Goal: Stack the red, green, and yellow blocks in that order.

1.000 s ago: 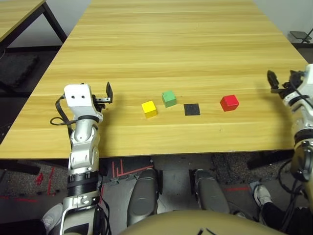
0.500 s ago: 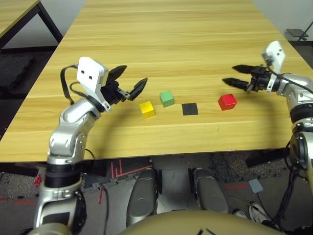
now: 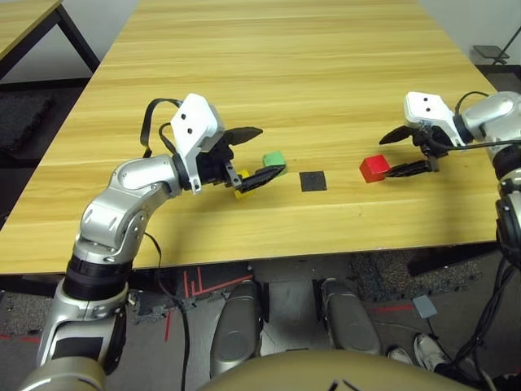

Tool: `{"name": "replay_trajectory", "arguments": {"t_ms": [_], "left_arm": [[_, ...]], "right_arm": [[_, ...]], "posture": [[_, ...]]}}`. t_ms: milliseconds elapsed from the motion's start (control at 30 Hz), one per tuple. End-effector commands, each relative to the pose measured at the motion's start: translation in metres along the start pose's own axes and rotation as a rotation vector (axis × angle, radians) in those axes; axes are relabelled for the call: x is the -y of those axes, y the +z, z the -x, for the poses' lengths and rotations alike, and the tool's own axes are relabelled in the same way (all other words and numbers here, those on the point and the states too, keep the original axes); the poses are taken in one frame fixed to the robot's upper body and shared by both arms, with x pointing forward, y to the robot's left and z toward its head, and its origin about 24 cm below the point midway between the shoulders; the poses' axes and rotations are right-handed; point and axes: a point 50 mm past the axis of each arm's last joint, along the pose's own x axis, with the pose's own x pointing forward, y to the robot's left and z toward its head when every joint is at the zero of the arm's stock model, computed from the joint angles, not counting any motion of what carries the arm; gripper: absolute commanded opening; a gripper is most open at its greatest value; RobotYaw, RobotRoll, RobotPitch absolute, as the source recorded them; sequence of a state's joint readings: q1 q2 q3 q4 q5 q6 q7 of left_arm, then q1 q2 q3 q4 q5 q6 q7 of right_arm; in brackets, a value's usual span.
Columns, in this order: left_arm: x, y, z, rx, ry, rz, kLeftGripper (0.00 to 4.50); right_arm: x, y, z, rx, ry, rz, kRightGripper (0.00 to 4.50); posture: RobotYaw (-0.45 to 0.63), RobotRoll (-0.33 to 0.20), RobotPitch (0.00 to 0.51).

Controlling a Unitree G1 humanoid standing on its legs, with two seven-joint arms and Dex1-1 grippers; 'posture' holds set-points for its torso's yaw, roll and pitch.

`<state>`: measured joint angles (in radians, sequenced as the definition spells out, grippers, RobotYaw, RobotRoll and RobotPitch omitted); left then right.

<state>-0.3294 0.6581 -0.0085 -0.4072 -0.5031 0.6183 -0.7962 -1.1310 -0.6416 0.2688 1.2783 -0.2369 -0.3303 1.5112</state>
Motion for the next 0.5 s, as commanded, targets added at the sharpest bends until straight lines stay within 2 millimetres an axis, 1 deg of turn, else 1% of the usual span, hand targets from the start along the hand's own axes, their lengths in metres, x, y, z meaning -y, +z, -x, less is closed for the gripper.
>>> {"name": "replay_trajectory", "arguments": {"t_ms": [33,200,300,433,467,500], "left_arm": [[0.006,-0.002,0.003,-0.036,0.000,0.006,4.48],[0.010,-0.003,0.006,-0.049,0.011,0.014,4.48],[0.012,-0.003,0.008,-0.054,0.025,0.018,4.50],[0.013,-0.003,0.009,-0.056,0.039,0.026,4.50],[0.013,-0.003,0.010,-0.057,0.041,0.029,4.50],[0.014,-0.004,0.010,-0.065,0.041,0.033,4.50]], "right_arm": [[0.001,0.003,-0.004,-0.049,0.009,0.038,4.50],[0.002,0.005,-0.012,-0.080,0.012,0.070,4.50],[0.004,0.007,-0.018,-0.101,-0.010,0.080,3.94],[0.006,0.013,-0.023,-0.062,-0.007,0.059,2.46],[0.006,0.016,-0.023,-0.051,0.003,0.058,2.16],[0.007,0.022,-0.024,-0.025,0.023,0.057,2.05]], "posture": [[0.39,-0.201,0.096],[0.43,-0.198,0.095],[0.44,-0.198,0.094],[0.45,-0.199,0.092],[0.45,-0.202,0.092],[0.45,-0.202,0.092]]}}
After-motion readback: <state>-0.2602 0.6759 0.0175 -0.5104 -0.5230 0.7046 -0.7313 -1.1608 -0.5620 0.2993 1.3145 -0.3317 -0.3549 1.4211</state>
